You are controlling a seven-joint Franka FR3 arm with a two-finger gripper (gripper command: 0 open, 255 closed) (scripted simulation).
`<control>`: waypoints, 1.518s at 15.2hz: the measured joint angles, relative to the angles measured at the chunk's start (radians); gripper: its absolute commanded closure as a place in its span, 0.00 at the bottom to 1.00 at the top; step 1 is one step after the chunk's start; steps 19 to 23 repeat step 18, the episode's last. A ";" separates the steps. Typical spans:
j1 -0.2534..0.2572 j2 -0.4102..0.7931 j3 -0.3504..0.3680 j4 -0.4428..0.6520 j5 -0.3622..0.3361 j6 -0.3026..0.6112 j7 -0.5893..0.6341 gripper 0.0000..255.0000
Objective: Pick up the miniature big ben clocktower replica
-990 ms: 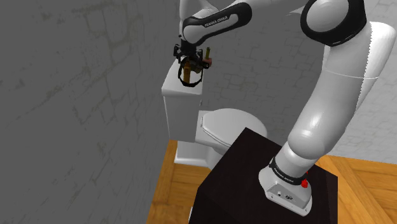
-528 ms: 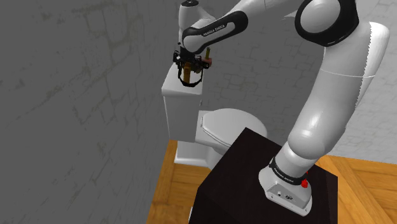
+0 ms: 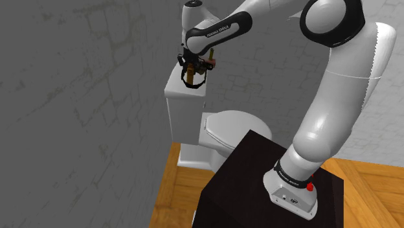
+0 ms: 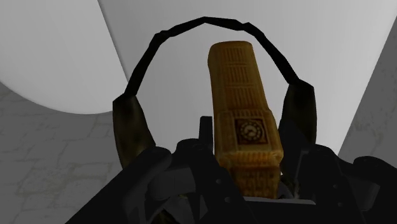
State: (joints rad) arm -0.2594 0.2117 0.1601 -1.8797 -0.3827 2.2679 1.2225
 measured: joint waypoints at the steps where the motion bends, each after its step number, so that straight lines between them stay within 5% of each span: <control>1: 0.000 0.000 0.000 0.000 0.000 0.000 0.000 1.00; 23: 0.001 -0.053 0.012 0.121 0.049 -0.166 -0.064 1.00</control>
